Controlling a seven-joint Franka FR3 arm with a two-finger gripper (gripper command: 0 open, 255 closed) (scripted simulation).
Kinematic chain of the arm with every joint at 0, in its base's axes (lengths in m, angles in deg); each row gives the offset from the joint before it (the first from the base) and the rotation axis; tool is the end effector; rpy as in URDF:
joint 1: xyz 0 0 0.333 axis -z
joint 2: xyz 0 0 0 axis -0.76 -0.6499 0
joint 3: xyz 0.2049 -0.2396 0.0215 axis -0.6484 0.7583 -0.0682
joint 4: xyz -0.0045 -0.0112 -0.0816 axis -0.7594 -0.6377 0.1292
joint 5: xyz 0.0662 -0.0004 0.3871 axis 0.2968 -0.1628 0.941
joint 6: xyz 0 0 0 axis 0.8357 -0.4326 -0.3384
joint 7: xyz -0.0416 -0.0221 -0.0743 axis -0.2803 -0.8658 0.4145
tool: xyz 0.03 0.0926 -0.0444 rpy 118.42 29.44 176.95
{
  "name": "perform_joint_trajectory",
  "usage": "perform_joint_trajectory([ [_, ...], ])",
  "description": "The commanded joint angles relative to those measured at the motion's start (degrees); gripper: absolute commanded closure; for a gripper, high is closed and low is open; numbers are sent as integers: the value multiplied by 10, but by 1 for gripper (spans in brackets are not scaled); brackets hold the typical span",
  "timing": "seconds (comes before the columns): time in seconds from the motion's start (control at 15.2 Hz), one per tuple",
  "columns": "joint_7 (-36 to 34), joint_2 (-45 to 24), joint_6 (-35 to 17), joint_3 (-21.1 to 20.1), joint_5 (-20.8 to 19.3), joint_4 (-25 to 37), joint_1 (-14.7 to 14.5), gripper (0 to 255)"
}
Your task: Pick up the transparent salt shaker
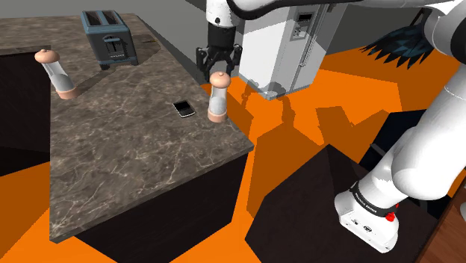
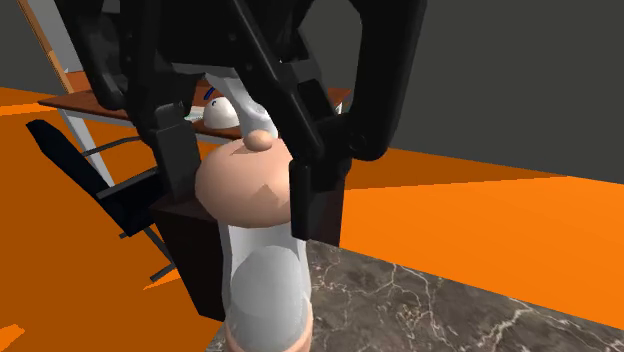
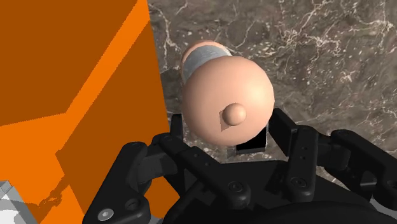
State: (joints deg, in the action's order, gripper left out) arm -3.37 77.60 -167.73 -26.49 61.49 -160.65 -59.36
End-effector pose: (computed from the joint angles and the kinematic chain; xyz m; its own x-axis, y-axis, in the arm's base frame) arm 0.5452 0.2799 0.5400 0.9851 -0.1588 0.0661 -0.1584 -0.9873 -0.0102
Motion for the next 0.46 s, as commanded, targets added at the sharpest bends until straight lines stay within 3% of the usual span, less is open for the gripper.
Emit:
perform_joint_trajectory([
  [0.0,0,-3,16,-1,-1,19,-1,255],
  [0.4,0,-7,49,-1,-2,55,-3,255],
])
